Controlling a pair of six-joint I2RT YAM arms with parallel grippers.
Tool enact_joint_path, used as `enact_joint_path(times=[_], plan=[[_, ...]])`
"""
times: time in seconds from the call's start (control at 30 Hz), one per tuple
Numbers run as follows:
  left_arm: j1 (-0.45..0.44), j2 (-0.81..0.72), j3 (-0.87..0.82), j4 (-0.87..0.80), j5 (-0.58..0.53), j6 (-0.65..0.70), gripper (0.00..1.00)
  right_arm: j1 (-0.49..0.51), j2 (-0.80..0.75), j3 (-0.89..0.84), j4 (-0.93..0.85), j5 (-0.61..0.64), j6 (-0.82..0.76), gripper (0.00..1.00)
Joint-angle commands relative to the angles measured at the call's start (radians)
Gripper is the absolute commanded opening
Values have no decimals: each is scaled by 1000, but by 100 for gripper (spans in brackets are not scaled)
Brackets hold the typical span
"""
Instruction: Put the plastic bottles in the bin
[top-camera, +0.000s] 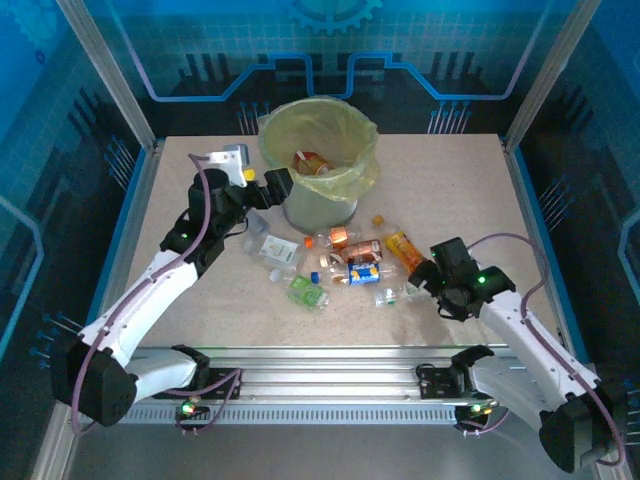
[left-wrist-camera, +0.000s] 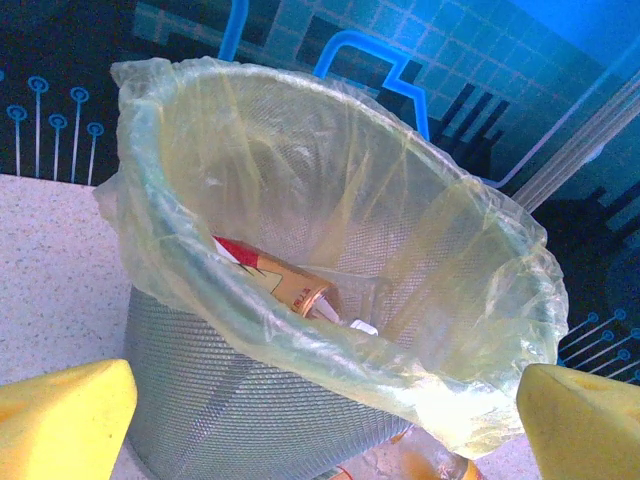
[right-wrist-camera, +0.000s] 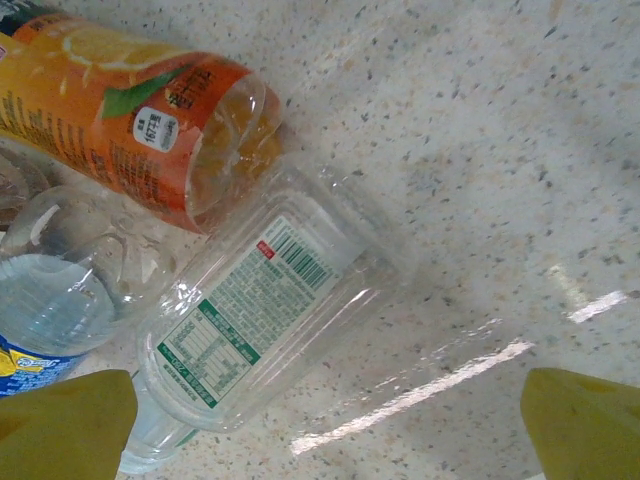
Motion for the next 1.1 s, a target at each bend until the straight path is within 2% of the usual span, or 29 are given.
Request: enact_joint_path(times=[0.0, 0.17, 0.5, 0.63, 0.93, 1.07], plan=[[-6, -16, -17, 53, -23, -30, 99, 28, 24, -20, 75, -3, 67, 100], [-5, 1, -17, 57, -15, -39, 99, 54, 56, -64, 182, -9, 117, 100], [-6, 12, -26, 67, -15, -47, 99, 67, 165, -65, 227, 16, 142, 100], [-6, 15, -25, 68, -19, -46, 99, 65, 194, -59, 224, 37, 139, 97], [-6, 21, -25, 67, -18, -49, 99, 50, 227, -83, 230, 52, 139, 83], [-6, 21, -25, 66, -21, -48, 99, 38, 243, -89, 231, 46, 131, 82]])
